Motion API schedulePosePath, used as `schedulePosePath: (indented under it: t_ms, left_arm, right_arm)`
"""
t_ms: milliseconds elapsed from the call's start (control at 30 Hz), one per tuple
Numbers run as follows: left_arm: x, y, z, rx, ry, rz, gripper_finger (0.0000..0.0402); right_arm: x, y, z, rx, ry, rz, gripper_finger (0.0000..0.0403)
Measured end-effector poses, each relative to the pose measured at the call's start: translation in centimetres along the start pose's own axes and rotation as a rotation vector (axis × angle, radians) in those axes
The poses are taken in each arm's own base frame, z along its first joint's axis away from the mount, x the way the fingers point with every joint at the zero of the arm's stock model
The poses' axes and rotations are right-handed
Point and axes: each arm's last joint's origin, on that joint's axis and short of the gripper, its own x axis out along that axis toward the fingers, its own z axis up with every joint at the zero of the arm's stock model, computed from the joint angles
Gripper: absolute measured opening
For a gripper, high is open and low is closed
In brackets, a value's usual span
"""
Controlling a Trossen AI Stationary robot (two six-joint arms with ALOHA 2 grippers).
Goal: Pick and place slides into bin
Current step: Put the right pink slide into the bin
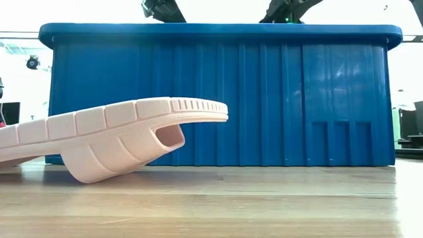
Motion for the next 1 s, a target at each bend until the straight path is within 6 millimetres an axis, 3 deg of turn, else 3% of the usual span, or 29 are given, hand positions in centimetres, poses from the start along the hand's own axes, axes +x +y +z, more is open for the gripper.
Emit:
schedulePosePath:
  t_ms: [533,1000]
  left_arm:
    - [0.0,0.0,-0.02,0.001,0.002,-0.001,0.0185]
    - [0.0,0.0,-0.03,0.001,0.003,-0.001,0.0185]
  right_arm:
    - [0.61,0.52,0.35,-0.039,-0.035,-0.023,0.0075]
    - [0.65,0.79,0.33,-0.113,-0.04,0.055,0.0165]
